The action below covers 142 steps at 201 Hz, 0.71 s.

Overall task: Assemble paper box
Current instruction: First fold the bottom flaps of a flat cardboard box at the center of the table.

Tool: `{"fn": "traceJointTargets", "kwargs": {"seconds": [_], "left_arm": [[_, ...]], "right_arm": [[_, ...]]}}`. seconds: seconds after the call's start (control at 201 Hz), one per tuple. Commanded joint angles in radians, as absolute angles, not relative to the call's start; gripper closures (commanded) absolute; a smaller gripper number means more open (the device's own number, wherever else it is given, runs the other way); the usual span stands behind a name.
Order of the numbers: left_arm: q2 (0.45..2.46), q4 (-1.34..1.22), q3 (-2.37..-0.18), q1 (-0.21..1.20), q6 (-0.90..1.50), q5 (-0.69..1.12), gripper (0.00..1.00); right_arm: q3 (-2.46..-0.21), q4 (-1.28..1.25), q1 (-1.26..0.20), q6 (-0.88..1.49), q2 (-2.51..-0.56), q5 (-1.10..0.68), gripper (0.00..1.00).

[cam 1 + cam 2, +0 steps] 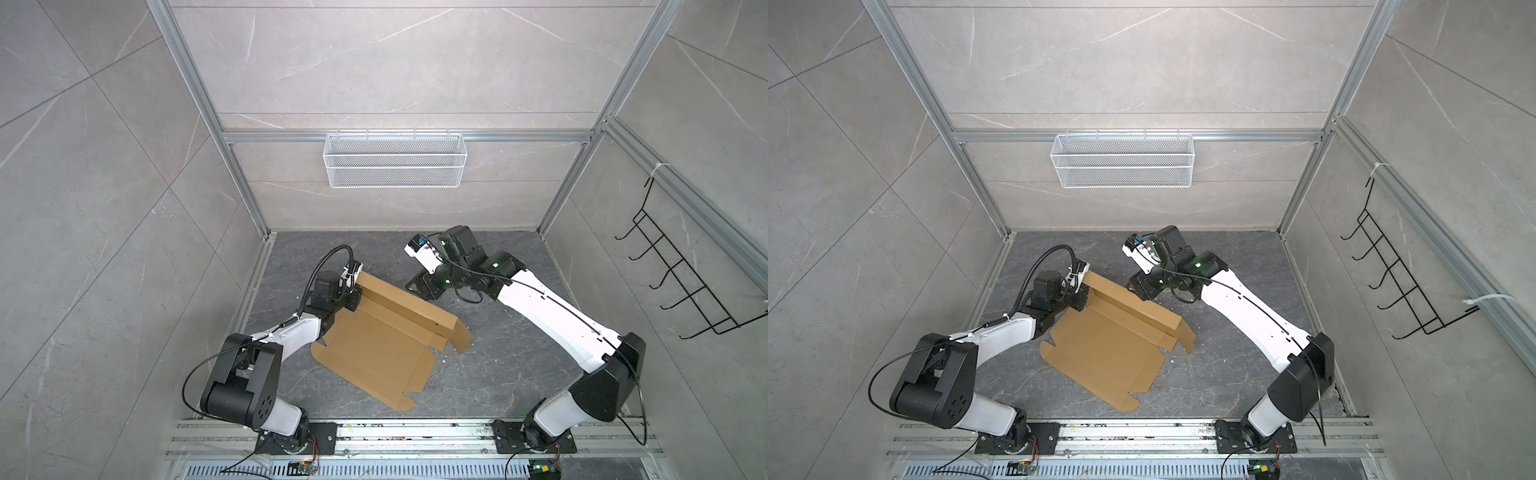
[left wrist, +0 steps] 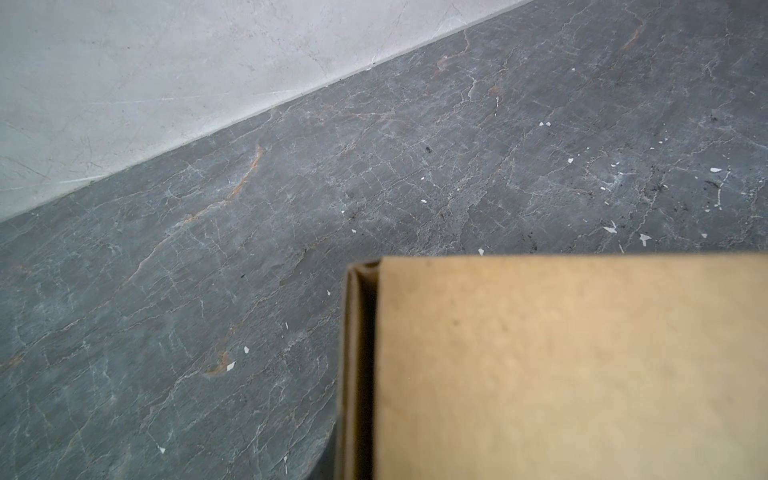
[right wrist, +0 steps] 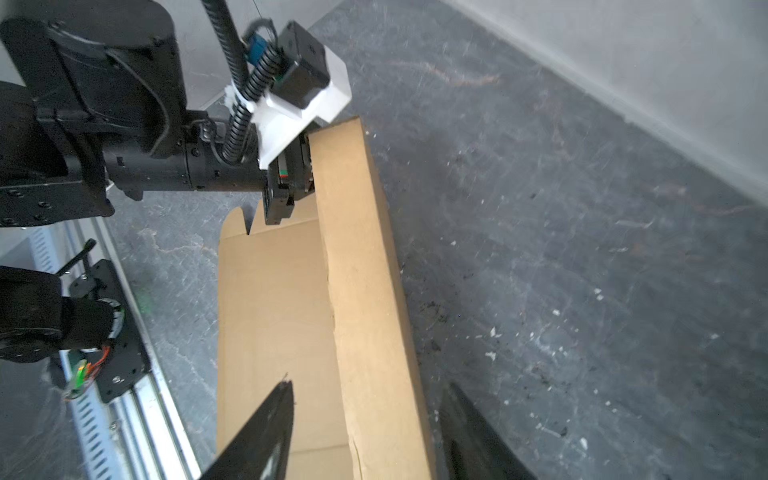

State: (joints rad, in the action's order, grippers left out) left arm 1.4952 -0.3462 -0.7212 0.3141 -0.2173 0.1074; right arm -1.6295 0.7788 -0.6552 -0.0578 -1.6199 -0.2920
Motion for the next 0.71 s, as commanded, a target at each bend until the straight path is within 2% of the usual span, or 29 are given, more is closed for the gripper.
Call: {"fn": "traceJointTargets", "kwargs": {"seconds": [0.0,0.309,0.702], "left_arm": [[1.508,-0.413,-0.720,0.324,-0.242,0.094,0.89],[1.517,-0.399,-0.736,0.326,-0.240,0.100,0.89],[1.528,-0.373,-0.752,0.328,-0.247,0.093,0.88]], "right_arm": [[-1.719,0.983,-0.654,0.008,-1.714,-0.388,0.41],[-1.861,1.036,-0.631,0.035,-1.889,-0.369,0.40],[-1.923,1.061,-0.598,0.038,-2.019,-0.337,0.47]]}}
